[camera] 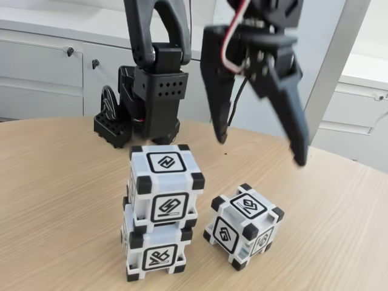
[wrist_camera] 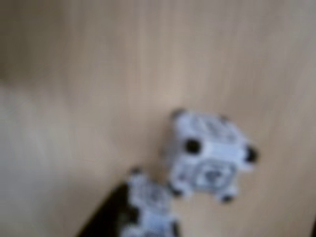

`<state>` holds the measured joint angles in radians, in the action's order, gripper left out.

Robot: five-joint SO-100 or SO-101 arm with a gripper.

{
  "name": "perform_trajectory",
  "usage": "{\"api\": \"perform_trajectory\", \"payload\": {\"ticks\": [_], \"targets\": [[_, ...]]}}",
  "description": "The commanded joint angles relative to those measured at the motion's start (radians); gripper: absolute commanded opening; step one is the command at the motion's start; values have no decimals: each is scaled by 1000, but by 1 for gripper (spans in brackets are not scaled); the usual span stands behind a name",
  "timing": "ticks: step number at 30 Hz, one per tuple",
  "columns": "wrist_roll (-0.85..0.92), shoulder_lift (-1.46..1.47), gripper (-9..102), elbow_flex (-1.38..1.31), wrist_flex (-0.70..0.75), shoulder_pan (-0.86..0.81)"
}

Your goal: Stack cubes from left to right.

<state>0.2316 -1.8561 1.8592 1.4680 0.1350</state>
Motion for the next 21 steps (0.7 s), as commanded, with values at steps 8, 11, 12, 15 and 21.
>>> {"api": "perform_trajectory", "payload": {"ticks": [8, 11, 12, 15, 21], "targets": [[-55, 120, 39, -18, -130, -6], [-55, 120, 38, -12, -183, -8], [-57, 120, 38, -9, -189, -8], [-75, 121, 38, -6, -189, -8], [-121, 121, 38, -5, -190, -9]]}}
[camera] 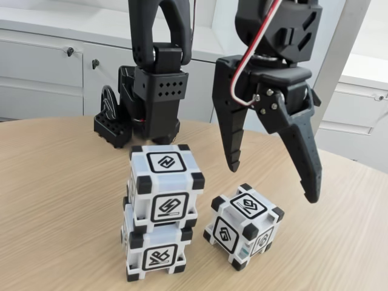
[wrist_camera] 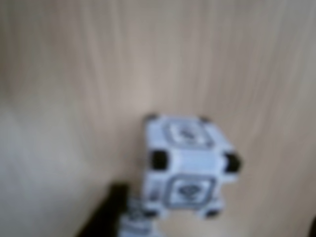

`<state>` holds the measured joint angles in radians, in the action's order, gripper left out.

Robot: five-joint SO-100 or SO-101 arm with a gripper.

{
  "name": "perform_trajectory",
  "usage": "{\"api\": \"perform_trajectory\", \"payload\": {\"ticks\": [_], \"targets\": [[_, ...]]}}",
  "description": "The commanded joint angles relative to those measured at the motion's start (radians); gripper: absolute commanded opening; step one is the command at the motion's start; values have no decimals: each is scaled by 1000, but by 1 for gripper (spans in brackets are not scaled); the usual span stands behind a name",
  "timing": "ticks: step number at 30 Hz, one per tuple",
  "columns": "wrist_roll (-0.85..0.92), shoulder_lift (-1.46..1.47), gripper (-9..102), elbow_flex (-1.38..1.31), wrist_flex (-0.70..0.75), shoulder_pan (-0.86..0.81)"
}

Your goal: Stack cubes from left to right.

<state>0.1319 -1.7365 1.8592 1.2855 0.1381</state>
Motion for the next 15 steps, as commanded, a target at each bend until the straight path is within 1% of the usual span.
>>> {"api": "perform_trajectory", "payload": {"ticks": [1, 4, 8, 15], "targets": [[-28, 2, 38, -5, -8, -12], [-41, 2, 38, -5, -8, -15], [-32, 2, 37, -5, -11, -71], [5, 5, 36, -5, -72, -97]]}}
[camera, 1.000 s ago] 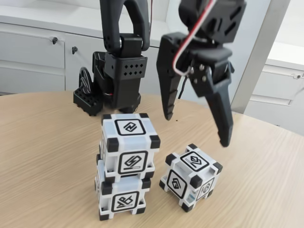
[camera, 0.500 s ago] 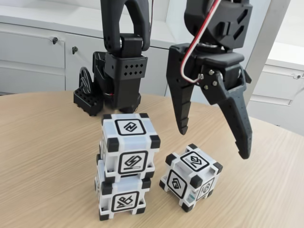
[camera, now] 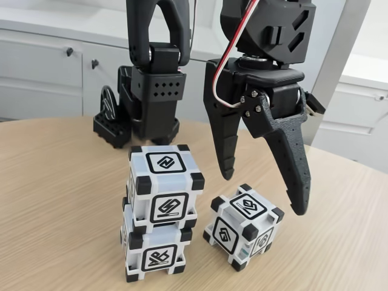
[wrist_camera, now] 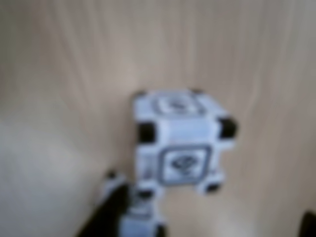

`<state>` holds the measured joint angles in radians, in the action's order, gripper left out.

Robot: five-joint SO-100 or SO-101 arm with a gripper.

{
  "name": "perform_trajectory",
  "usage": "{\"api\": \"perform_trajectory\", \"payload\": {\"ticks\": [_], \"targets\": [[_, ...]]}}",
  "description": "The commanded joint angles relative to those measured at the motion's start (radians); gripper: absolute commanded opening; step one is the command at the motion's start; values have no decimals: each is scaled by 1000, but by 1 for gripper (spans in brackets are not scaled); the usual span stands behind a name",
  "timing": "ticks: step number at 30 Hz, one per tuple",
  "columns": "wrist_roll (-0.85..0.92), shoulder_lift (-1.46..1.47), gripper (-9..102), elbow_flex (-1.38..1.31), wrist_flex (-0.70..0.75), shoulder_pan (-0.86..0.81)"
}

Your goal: Stack cubes from left to right.

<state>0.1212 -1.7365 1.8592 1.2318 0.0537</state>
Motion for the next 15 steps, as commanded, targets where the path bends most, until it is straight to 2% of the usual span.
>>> {"api": "perform_trajectory", "payload": {"ticks": [1, 15], "targets": [[26, 12, 36, -5, -21, -12], [80, 334, 33, -21, -21, -12]]}}
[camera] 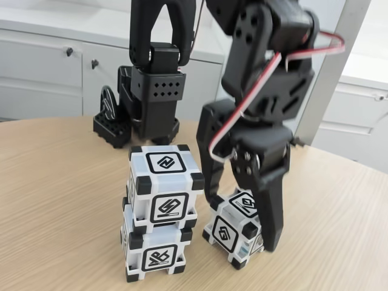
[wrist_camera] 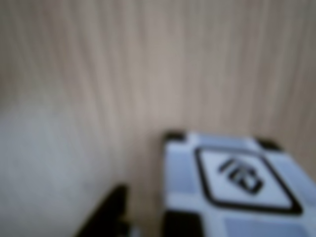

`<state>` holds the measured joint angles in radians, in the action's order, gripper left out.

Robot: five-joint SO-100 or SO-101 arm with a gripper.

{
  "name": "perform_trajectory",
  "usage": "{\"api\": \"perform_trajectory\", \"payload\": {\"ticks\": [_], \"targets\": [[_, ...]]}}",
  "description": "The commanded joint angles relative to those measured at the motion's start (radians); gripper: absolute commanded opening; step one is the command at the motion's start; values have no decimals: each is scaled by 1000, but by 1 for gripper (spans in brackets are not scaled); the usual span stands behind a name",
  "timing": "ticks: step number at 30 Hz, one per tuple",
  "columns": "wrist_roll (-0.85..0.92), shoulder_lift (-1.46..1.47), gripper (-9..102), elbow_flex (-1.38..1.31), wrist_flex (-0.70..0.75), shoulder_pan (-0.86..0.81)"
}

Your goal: Stack cubes from left to right.

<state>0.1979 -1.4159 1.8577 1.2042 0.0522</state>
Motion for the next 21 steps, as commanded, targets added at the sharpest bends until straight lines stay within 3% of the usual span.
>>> {"api": "perform_trajectory", "payload": {"ticks": [1, 17, 21], "targets": [[2, 14, 32, -20, 6, -11], [-48, -81, 16, -71, 23, -12], [-60, -152, 17, -71, 25, -12]]}}
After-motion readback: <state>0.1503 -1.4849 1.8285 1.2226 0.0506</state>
